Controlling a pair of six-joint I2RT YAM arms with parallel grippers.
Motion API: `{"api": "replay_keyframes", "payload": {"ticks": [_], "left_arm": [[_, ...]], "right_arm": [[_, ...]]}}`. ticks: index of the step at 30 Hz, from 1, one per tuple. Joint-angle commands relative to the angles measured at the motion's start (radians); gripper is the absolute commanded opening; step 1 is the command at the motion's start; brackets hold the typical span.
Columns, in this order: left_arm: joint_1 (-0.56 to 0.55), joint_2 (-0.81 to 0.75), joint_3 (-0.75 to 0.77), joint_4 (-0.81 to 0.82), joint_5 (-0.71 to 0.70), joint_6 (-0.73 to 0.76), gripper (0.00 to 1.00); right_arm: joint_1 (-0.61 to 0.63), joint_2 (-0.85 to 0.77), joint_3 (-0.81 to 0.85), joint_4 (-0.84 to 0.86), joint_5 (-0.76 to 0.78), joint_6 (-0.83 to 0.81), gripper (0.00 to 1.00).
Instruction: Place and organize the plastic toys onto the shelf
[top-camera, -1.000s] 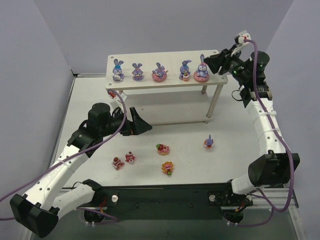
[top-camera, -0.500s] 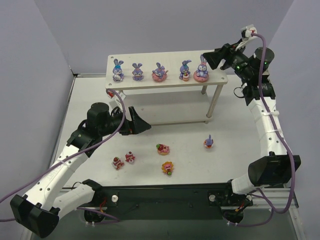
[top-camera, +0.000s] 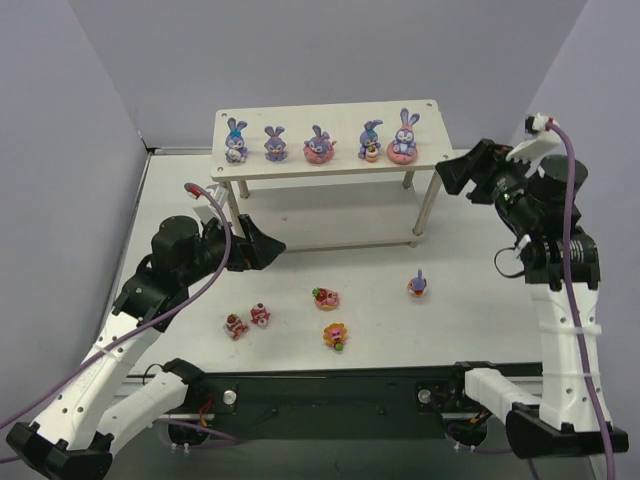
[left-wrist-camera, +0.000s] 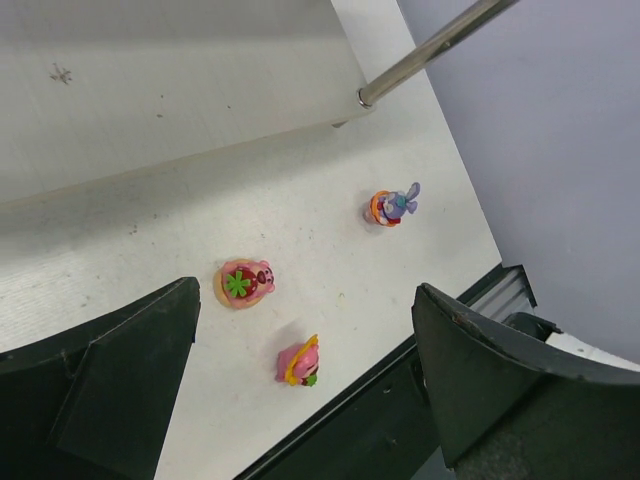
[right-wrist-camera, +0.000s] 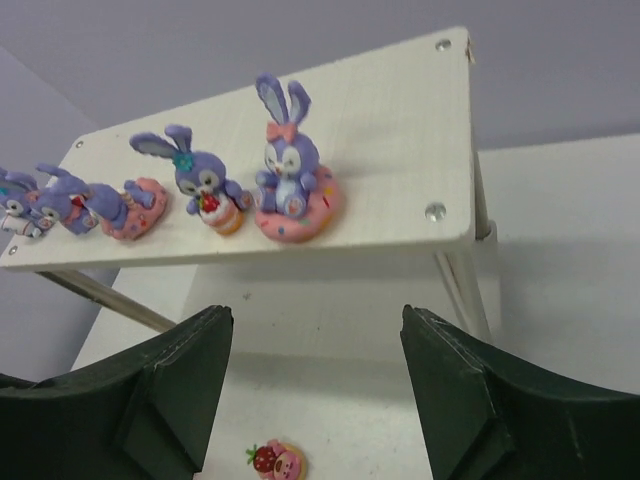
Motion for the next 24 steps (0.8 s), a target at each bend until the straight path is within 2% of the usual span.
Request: {"api": "replay_keyframes", "payload": {"ticks": [1,7,9,11,12,16,21,24], "left_arm": [[0.009,-0.018,0.031,0.03,-0.063,0.03,0.97],[0.009,-0.021,0.008,0.047,-0.054,0.03,0.97],[0.007,-0.024,-0.007,0.045,-0.05,0.025,0.97],[0.009,-0.029,-0.015,0.047,-0.048,0.022,0.97],[0.009,-0.034,-0.021,0.049,-0.05,0.022,0.97],[0.01,-0.046,-0.033,0.042,-0.057,0.022,0.97],[0.01,-0.06,-0.036,0.035,-0.073,0.024,0.97],[0.012,-0.074,-0.042,0.03,-0.079,0.024,0.97]], "right_arm": [[-0.003,-0.095,-0.192,-0.168,0.106,0.05,0.7],[0.003,-0.203,-0.429,-0.212,0.178,0.081,0.74],[0.043,-0.211,-0.507,-0.209,0.216,0.113,0.73],[0.107,-0.208,-0.548,-0.212,0.304,0.176,0.73],[0.211,-0.203,-0.564,-0.218,0.43,0.2,0.73],[0.433,-0.148,-0.617,-0.225,0.698,0.363,0.71],[0.49,-0.074,-0.667,-0.232,0.868,0.526,0.63],[0.488,-0.042,-0.673,-0.225,0.948,0.535,0.61]]}}
